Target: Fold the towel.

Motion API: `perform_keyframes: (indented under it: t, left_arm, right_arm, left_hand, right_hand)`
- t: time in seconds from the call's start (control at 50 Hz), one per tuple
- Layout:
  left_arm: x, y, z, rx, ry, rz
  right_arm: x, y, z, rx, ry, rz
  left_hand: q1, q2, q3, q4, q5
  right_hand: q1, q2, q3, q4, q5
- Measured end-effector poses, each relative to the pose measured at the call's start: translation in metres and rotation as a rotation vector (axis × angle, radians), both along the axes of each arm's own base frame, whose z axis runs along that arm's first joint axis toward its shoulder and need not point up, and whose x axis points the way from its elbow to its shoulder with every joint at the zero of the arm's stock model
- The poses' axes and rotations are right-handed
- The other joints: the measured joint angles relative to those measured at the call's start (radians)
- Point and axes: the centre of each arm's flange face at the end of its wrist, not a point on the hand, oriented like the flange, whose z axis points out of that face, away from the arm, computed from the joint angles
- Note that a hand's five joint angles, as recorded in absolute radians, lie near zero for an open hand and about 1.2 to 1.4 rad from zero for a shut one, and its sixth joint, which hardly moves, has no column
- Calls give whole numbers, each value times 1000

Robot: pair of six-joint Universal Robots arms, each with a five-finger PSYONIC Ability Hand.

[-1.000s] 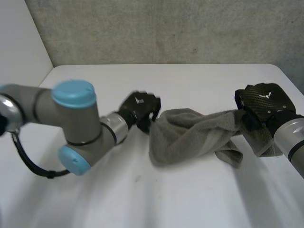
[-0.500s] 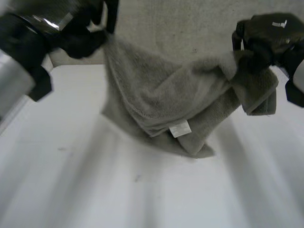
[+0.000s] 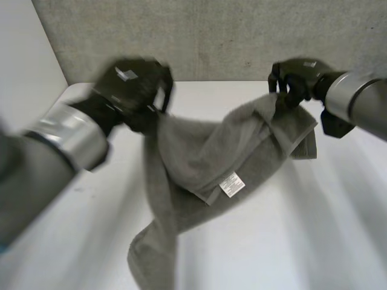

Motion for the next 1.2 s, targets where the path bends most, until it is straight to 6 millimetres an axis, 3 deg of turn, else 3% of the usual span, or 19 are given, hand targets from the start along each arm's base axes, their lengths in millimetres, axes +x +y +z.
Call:
perform_keyframes:
  t: [0.02, 0.08, 0.2, 0.24, 0.28, 0.34, 0.42, 0.46, 0.62, 0.74, 0.92, 1.06, 1.2]
  left_arm:
    - [-4, -1, -6, 14, -9, -8]
    - [-34, -10, -53, 99, -69, -47]
    - [-65, -27, -103, 176, -99, -46]
    - [-71, -31, -112, 192, -89, -43]
    - [-76, -33, -117, 204, -76, -42]
    - [-84, -32, -121, 222, -48, -49]
    - [-87, -27, -116, 225, -27, -57]
    - [-87, -25, -111, 221, -18, -59]
    - [-71, -11, -84, 202, 7, -43]
    - [-50, 4, -69, 213, 34, 4]
    - [-30, 9, -75, 399, 235, 184]
    - [-35, 5, -93, 532, 354, 242]
    - [-43, 1, -115, 615, 417, 276]
  right_arm:
    - [1, -3, -5, 5, 8, -3]
    - [2, -27, -37, 21, 80, -43]
    - [-5, -58, -70, -16, 225, -153]
    - [-8, -64, -75, -32, 265, -184]
    - [-11, -69, -79, -46, 297, -209]
    - [-15, -74, -82, -62, 328, -242]
    - [-17, -75, -79, -69, 324, -261]
    - [-18, -73, -74, -71, 312, -265]
    - [-22, -48, -44, -71, 254, -255]
    - [-24, -7, -36, -55, 219, -197]
    - [-23, 58, -68, 88, 28, -193]
    - [-14, 88, -93, 258, -125, -212]
    - [-5, 102, -106, 322, -206, -216]
  left_hand:
    - [0, 0, 0, 0, 1]
    - [0, 0, 0, 0, 3]
    - [0, -1, -1, -1, 2]
    - [-51, -89, -87, -88, -56]
    - [-266, -315, -309, -316, -291]
    - [-826, -872, -851, -866, -862]
    - [-978, -1012, -1007, -1009, -973]
    - [-998, -1032, -1030, -1030, -983]
    - [-1011, -1048, -1047, -1049, -993]
    - [-1006, -1034, -1033, -1034, -993]
    - [-996, -1021, -1019, -1021, -993]
    - [-978, -1006, -1004, -1005, -990]
    - [-935, -963, -962, -963, -946]
  right_hand:
    - [0, 0, 0, 0, 0]
    - [0, 0, 0, 0, 0]
    - [0, 0, 0, 0, 0]
    - [-1, -1, 0, 0, 0]
    - [-126, -135, -134, -144, -132]
    - [-630, -647, -642, -652, -665]
    - [-1019, -1043, -1061, -1070, -1080]
    - [-1049, -1065, -1091, -1093, -1085]
    - [-1068, -1065, -1092, -1093, -1085]
    - [-1069, -1065, -1092, -1093, -1085]
    - [-1069, -1065, -1092, -1093, -1085]
    - [-1069, -1065, -1092, -1093, -1085]
    - [-1069, -1065, -1092, -1093, -1085]
